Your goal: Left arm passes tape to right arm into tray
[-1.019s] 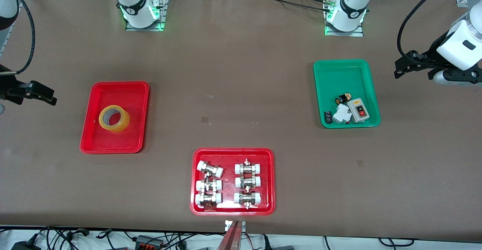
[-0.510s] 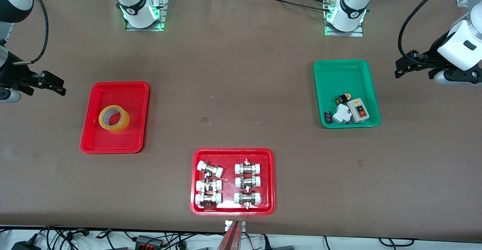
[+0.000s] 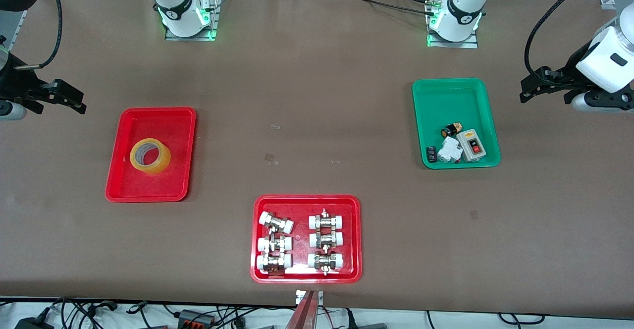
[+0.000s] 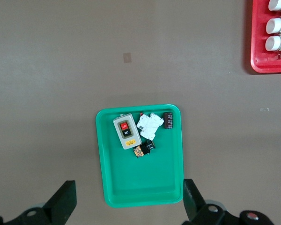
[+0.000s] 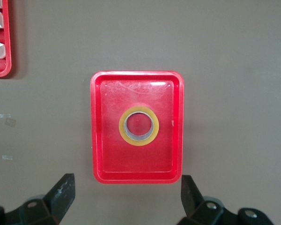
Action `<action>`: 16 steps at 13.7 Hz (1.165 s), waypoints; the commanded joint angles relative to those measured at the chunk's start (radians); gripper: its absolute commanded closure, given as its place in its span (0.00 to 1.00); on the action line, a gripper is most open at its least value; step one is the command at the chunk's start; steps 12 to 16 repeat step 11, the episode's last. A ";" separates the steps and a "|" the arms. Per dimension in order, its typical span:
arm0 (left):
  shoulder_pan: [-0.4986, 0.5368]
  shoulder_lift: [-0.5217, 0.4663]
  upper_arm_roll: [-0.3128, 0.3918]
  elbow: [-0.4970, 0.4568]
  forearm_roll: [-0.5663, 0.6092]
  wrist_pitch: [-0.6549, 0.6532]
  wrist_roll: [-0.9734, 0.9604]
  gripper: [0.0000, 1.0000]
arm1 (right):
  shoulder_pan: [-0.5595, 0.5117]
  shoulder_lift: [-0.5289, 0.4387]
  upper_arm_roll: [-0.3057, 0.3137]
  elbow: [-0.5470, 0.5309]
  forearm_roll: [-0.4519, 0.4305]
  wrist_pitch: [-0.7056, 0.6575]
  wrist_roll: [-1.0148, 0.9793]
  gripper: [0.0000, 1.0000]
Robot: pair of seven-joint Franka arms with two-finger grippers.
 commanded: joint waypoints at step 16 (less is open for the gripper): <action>0.003 -0.024 0.001 -0.016 0.001 -0.001 0.002 0.00 | 0.003 -0.030 0.011 -0.023 0.002 -0.035 0.019 0.00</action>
